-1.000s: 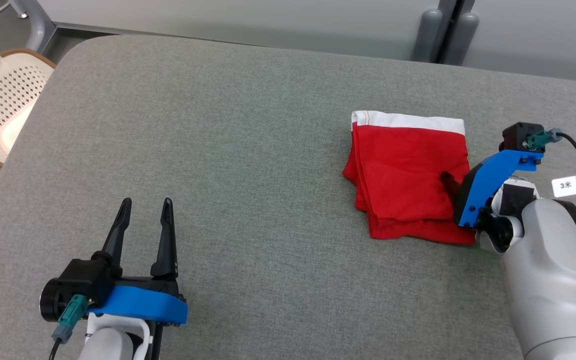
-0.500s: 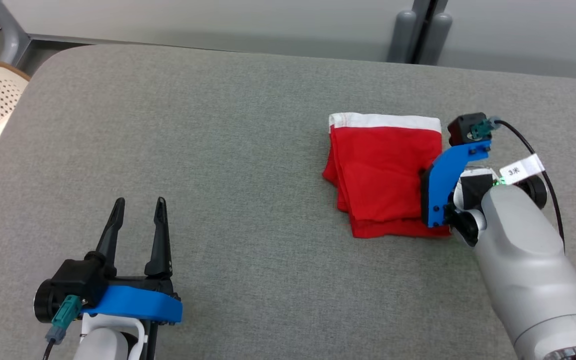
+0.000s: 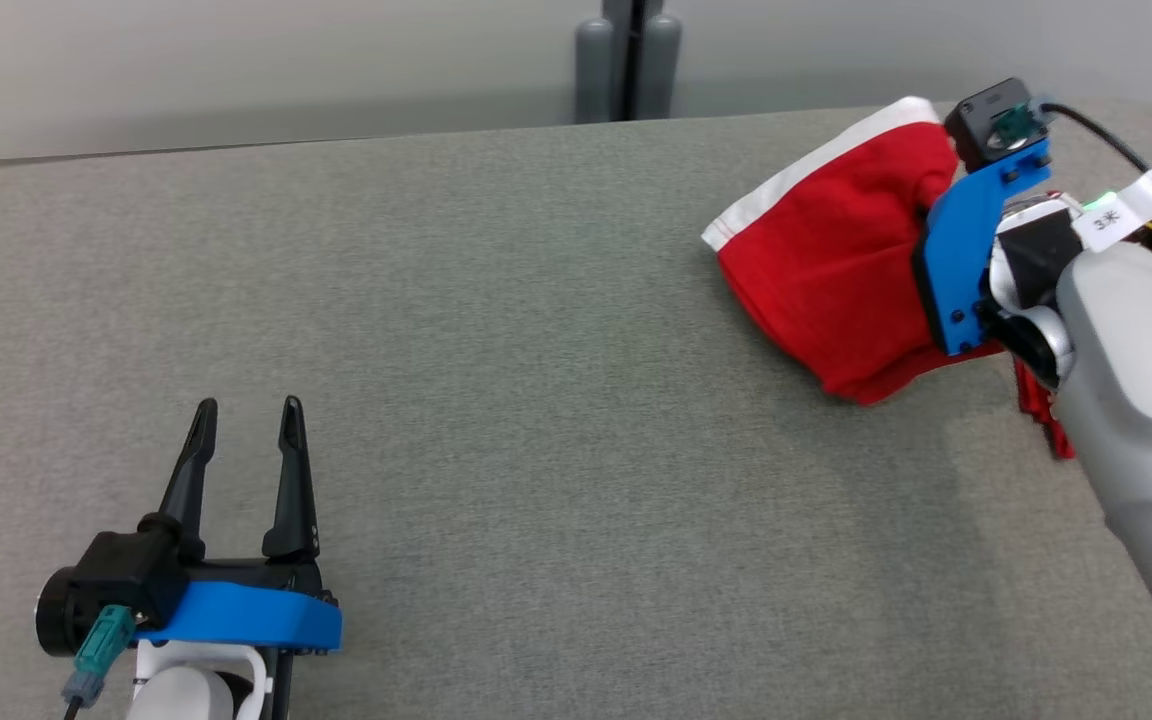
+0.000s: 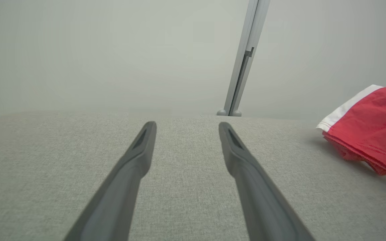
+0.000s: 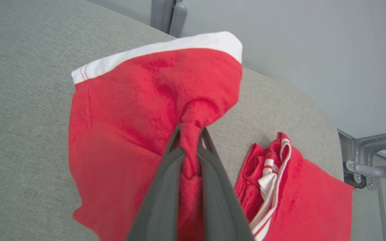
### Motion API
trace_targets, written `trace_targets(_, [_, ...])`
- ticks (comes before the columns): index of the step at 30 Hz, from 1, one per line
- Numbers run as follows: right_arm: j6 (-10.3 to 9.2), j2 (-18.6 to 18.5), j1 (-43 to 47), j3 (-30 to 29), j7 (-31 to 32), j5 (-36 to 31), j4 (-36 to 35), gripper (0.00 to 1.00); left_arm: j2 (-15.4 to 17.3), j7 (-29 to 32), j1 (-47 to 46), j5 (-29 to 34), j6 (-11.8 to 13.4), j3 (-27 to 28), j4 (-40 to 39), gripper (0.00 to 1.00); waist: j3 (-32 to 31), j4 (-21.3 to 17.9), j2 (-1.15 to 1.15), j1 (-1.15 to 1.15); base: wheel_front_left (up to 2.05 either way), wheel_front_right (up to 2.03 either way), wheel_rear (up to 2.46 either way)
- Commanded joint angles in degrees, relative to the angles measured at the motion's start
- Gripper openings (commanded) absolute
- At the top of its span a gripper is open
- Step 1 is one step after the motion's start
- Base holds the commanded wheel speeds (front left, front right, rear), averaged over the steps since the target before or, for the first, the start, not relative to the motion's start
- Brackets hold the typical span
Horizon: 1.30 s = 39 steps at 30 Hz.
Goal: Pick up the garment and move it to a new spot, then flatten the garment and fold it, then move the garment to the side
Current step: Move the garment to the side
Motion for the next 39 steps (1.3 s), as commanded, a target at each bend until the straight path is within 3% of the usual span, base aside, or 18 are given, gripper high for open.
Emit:
trace_targets(1, [0.01, -1.61, -0.34, 0.81, 0.47, 1.05, -1.40, 0.00, 0.30, -0.23, -1.16, 0.48, -0.24, -0.12, -0.29, 1.00, 1.53, -3.36, 0.00, 0.00, 0.00, 0.00, 0.00])
trace_targets(8, [0.01, -10.76, 1.12, 5.02, 0.11, 3.96, -7.73, 0.00, 1.37, 0.00, -4.17, 1.00, -0.58, -1.26, -0.65, 1.00, 5.35, -7.61, 0.00, 0.00, 0.00, 0.00, 0.00])
trace_targets(17, [0.00, -20.86, -0.09, 7.98, -3.27, 1.83, -10.09, 0.00, 3.70, 1.70, -7.21, 1.37, -0.75, -1.85, -2.91, 1.00, 10.36, -9.70, 0.00, 0.00, 0.00, 0.00, 0.00])
trace_targets(25, [0.00, -23.14, 0.84, 4.47, -8.96, -3.11, -6.60, 0.00, 4.80, 2.92, -8.59, 1.42, -0.81, -2.28, -5.03, 1.00, 13.41, -9.32, 0.00, 0.00, 0.00, 0.00, 0.00])
trace_targets(30, [0.00, -19.86, 1.61, -1.70, -13.02, -7.82, -2.91, 0.00, 5.31, 3.54, -9.12, 1.58, -0.60, -2.53, -5.65, 1.00, 14.11, -9.30, 0.00, 0.00, 0.00, 0.00, 0.00])
trace_targets(32, [0.00, -18.51, 2.43, -4.81, -13.98, -10.22, -1.37, 0.45, 5.37, 3.59, -9.20, 1.49, -0.60, -2.65, -5.63, 1.00, 13.98, -9.19, 0.00, 0.00, 0.00, 0.00, 0.00])
trace_targets(33, [0.00, -17.91, 2.57, -6.48, -14.43, -11.44, -0.73, 1.00, 5.38, 3.63, -9.27, 1.47, -0.57, -2.77, -5.63, 1.00, 13.88, -9.08, 0.00, 0.00, 0.00, 0.00, 0.00])
trace_targets(39, [0.00, -13.28, 5.13, -17.27, -15.10, -17.18, 2.24, 1.00, 5.56, 3.67, -8.55, 1.29, -0.38, -3.20, -5.13, 1.00, 12.48, -8.41, 0.00, 0.00, 0.00, 0.00, 0.00])
